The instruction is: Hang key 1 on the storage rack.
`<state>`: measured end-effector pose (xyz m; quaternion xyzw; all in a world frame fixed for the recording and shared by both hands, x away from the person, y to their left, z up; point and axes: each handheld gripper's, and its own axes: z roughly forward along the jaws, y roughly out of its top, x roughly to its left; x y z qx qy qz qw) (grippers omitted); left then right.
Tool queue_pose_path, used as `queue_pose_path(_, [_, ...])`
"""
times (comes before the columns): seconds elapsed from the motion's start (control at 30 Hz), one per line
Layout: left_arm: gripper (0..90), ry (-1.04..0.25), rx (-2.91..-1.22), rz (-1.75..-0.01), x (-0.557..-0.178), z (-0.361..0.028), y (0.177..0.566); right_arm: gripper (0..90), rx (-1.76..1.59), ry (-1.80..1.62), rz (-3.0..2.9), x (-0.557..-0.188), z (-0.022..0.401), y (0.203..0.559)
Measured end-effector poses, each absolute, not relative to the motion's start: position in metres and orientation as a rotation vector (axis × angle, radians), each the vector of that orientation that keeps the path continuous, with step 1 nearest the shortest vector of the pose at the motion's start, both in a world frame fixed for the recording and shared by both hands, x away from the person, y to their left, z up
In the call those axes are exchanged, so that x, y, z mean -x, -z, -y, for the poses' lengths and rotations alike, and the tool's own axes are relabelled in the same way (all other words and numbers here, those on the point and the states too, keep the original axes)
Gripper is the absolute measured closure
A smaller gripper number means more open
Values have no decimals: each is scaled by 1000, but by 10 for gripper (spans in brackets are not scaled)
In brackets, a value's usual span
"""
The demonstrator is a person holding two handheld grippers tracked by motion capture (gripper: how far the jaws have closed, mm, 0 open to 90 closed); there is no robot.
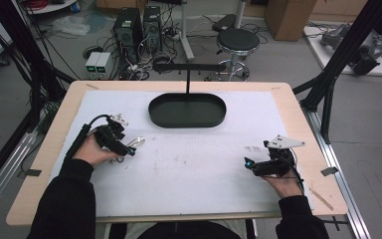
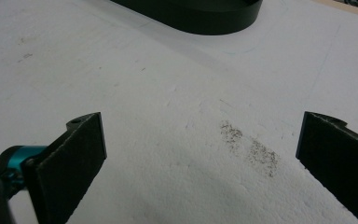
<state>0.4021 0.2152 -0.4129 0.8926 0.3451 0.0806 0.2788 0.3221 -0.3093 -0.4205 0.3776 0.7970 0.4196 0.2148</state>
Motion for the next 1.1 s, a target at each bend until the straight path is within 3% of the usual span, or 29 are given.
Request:
queue_pose_path(0.3, [421, -242, -2382, -968, -406, -215, 417, 7, -1042, -1162, -2214, -322, 309, 420])
queue_pose_path(0.63, [577, -286, -2420, -968, -404, -207, 423, 7, -1038, -1149, -2220, -321, 309, 421])
queue_pose_path(0.73, [738, -266, -2409, -977, -404, -207, 423, 7, -1038, -1146, -2220, -321, 308, 421])
queue_pose_path(1.1, [749, -236, -2396, -967, -402, -210, 415, 7, -1034, -1150, -2218, -321, 309, 421])
